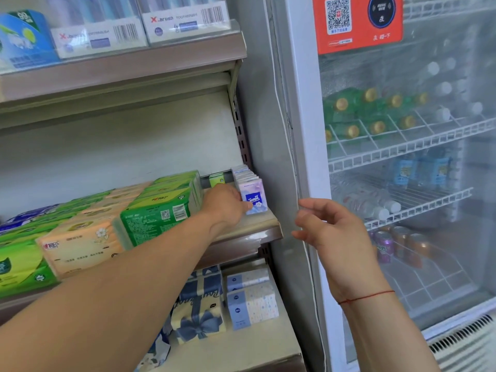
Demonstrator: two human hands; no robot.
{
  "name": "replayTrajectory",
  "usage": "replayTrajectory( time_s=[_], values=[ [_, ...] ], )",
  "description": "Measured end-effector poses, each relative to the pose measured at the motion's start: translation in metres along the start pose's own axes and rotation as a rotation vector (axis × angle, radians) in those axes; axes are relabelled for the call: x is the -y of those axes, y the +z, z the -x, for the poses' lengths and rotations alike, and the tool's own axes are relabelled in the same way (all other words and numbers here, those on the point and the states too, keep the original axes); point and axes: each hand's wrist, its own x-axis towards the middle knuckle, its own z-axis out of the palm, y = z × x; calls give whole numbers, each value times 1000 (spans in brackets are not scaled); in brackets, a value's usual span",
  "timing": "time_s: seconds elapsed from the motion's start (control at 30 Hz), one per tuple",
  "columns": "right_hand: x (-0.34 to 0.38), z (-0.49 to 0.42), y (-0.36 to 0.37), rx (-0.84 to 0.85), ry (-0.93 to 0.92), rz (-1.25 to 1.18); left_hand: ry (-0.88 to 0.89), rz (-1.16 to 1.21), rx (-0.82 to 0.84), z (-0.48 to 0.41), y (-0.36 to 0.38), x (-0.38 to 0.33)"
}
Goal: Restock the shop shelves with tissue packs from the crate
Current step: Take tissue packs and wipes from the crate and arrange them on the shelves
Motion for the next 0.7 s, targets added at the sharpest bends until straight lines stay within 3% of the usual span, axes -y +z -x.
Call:
replayTrajectory(
  time_s=[0.7],
  values=[
    [-6, -3, 7, 42, 84, 5, -6, -90, 0, -15, 18, 1]
  ],
)
